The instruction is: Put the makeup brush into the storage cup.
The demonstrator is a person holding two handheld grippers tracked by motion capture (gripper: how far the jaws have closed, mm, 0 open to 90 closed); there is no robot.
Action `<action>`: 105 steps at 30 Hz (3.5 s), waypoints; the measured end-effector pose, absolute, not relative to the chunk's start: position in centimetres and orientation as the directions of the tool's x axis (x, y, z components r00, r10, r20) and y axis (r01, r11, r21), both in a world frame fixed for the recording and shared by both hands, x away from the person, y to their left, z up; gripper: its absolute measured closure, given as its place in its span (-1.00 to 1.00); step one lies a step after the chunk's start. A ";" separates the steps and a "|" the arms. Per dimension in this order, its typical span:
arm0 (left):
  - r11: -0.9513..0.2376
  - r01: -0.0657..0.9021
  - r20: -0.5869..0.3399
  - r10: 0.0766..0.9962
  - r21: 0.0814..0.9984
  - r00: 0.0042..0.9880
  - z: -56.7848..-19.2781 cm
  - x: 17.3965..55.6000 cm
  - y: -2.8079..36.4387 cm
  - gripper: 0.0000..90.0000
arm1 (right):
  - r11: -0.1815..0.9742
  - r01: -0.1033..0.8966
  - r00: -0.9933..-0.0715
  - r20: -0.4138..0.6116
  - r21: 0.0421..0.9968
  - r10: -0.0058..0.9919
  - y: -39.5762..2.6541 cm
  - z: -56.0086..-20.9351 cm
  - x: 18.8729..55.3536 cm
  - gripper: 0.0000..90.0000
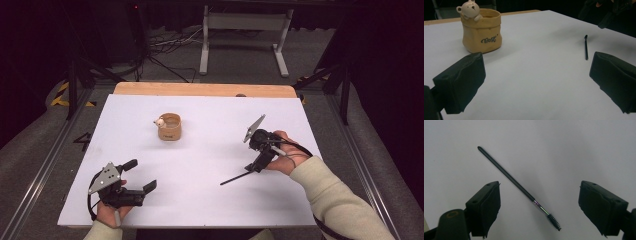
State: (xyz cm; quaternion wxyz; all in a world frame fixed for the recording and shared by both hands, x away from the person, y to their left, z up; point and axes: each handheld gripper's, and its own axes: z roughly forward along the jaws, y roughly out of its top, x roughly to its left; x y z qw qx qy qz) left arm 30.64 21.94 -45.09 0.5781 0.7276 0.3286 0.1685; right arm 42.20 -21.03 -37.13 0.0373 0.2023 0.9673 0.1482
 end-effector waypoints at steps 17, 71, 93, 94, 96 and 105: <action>-0.109 0.287 -0.141 0.673 0.952 0.726 -45.1 30.7 22.1 -0.98 | 0.910 0.362 -0.929 0.005 0.202 0.369 -20.2 -39.2 42.9 -0.51; -0.119 0.304 -0.151 0.665 0.945 0.731 -45.3 30.8 21.9 -0.96 | 0.966 0.260 -0.966 0.007 0.017 0.260 -19.8 -41.7 43.3 0.88; -0.129 0.280 -0.158 0.577 0.951 0.801 -43.9 31.5 20.9 -0.93 | 0.987 0.159 -0.986 -0.041 0.026 0.160 -17.1 -38.8 41.6 0.91; -0.130 0.275 -0.160 0.552 0.953 0.818 -43.8 31.6 20.7 -0.95 | 0.988 0.155 -0.987 -0.043 0.024 0.156 -16.8 -38.6 41.4 0.91; -0.147 0.256 -0.145 0.520 0.956 0.842 -43.5 31.8 20.3 -0.95 | 0.988 0.149 -0.988 -0.047 0.027 0.150 -16.4 -38.4 41.2 0.91; -0.217 0.226 -0.118 0.421 0.949 0.899 -42.4 32.6 17.8 -0.98 | 0.997 0.074 -0.995 -0.063 0.009 0.074 -13.4 -37.3 39.8 0.91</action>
